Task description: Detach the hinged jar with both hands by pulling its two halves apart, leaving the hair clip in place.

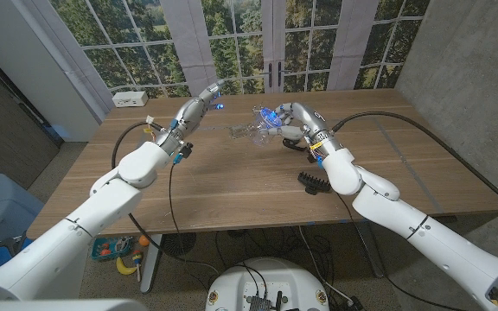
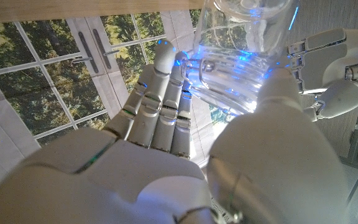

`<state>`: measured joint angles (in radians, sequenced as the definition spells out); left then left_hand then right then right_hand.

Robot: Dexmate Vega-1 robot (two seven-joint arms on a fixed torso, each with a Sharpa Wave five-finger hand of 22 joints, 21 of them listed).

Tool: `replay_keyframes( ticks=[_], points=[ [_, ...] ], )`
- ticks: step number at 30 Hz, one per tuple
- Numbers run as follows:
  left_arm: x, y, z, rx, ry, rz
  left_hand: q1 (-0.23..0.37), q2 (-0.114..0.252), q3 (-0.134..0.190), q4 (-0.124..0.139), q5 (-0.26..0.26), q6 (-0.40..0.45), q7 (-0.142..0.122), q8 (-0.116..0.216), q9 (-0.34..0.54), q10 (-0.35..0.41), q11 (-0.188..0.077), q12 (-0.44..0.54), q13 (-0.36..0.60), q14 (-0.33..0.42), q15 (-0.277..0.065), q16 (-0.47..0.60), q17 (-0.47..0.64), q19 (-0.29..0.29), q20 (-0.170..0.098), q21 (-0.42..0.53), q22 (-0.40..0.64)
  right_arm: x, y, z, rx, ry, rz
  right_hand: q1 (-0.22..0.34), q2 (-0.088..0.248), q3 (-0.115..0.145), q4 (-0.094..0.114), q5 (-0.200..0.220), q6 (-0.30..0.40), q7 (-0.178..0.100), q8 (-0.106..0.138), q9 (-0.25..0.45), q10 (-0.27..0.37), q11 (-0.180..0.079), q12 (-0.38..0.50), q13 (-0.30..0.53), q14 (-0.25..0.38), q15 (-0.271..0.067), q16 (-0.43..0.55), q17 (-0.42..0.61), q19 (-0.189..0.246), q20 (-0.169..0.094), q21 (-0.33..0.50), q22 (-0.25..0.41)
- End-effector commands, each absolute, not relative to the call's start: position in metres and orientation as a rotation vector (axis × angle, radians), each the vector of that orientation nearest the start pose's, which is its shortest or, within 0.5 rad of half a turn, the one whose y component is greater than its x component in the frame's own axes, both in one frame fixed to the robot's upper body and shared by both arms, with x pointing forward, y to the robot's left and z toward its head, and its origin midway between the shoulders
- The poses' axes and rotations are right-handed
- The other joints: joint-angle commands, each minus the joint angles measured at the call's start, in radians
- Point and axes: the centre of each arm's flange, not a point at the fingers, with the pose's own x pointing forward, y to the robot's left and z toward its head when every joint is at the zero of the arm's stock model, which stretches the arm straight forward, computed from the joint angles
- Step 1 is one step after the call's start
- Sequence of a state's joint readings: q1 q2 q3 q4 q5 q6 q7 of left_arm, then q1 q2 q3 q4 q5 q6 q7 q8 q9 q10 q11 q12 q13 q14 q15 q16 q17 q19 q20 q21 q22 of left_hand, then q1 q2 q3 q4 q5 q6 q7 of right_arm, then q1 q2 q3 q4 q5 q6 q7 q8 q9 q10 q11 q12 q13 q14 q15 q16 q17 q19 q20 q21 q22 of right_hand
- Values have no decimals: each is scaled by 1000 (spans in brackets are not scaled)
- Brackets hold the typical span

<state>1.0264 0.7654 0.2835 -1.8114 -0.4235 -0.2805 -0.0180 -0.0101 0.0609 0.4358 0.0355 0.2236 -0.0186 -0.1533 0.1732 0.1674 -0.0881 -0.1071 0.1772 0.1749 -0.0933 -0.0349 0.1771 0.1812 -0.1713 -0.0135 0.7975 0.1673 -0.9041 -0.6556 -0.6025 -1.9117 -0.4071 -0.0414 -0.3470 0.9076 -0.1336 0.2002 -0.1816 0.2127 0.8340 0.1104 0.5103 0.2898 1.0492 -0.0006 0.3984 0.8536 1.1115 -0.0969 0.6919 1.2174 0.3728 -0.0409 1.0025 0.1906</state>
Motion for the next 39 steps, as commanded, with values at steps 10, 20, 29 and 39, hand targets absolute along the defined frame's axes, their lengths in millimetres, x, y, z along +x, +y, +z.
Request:
replay_keyframes(
  ticks=[10,20,29,39],
  points=[
    [558,270,25,100,-821,-446,15,134,43,113,54,17,77,8,1,-6,27,11,-3,-21,-53,11,-2,-62,-68,-62,-3,539,-122,5,-1077,-1024,-104,255,265,49,53,8,165,-154,1,-3,123,-124,-7,4,-39,-123,6,2,-8,-169,12,2],
    [567,277,16,22,-833,-396,28,137,98,145,90,15,98,2,0,-28,55,3,-3,-43,-47,5,-3,-62,-153,-103,-5,552,-114,-1,-1137,-1030,-155,255,265,47,53,8,168,-157,1,-6,124,-126,-12,2,-39,-123,6,2,-7,-168,17,2],
    [570,282,6,-47,-837,-268,4,130,112,160,120,-77,94,-9,-1,-153,51,-6,-5,-198,-56,-5,0,-279,-196,-278,-1,564,-111,-7,-1186,-1011,-180,253,265,44,54,8,168,-161,0,-9,125,-131,-17,0,-40,-123,6,1,-5,-168,23,1],
    [576,285,-3,-93,-812,-179,-2,126,93,162,122,-155,83,-6,-1,-251,46,-7,-5,-293,-55,-3,1,-351,-196,-353,1,577,-106,-18,-1250,-1003,-220,251,264,42,55,8,169,-164,-1,-13,128,-130,-21,-2,-39,-122,5,0,-4,-168,27,0]
  ],
)
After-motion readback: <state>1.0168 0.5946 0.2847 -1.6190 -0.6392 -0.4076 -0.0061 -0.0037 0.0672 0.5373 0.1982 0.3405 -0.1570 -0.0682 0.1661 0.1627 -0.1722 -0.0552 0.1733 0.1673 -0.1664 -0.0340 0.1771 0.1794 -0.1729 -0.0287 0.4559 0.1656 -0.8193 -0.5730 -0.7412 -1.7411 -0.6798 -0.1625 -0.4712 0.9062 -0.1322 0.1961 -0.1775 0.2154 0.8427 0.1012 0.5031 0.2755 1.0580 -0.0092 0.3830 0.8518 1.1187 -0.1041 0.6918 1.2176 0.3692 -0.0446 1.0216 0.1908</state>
